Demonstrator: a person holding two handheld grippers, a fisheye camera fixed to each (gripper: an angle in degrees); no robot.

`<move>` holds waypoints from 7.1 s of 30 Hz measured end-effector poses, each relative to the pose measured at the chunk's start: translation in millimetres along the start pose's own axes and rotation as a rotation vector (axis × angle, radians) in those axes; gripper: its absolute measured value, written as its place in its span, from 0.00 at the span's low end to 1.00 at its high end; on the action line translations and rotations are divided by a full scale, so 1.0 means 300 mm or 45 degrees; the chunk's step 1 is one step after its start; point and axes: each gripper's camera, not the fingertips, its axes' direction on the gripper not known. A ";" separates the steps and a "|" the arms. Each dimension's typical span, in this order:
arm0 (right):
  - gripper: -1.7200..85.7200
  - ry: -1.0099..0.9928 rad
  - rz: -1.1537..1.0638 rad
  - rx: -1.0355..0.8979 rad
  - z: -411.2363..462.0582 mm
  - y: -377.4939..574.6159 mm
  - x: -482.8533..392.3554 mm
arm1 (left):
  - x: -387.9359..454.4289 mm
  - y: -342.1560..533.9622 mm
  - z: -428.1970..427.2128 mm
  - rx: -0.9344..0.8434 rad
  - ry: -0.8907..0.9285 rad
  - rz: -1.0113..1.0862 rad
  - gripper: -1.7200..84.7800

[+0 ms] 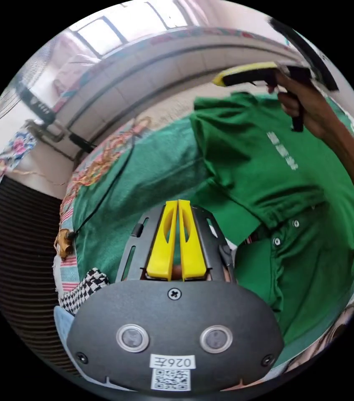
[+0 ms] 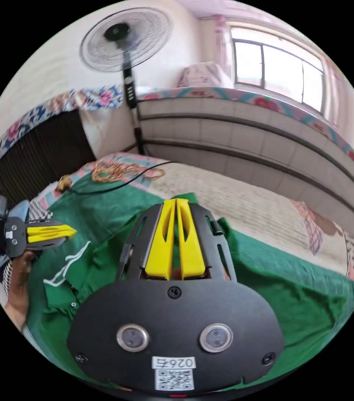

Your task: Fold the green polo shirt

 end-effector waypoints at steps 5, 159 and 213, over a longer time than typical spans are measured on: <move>0.07 -0.010 0.314 -0.084 -0.149 -0.202 0.381 | -0.103 -0.144 -0.036 0.328 0.199 -0.161 0.03; 0.12 0.029 0.669 -0.269 -1.910 1.280 0.689 | 1.335 -0.387 -0.416 0.209 0.892 0.399 0.14; 0.00 -0.410 -0.234 -0.250 -1.970 3.013 -0.022 | -0.179 -0.472 0.109 0.214 1.290 -0.187 0.02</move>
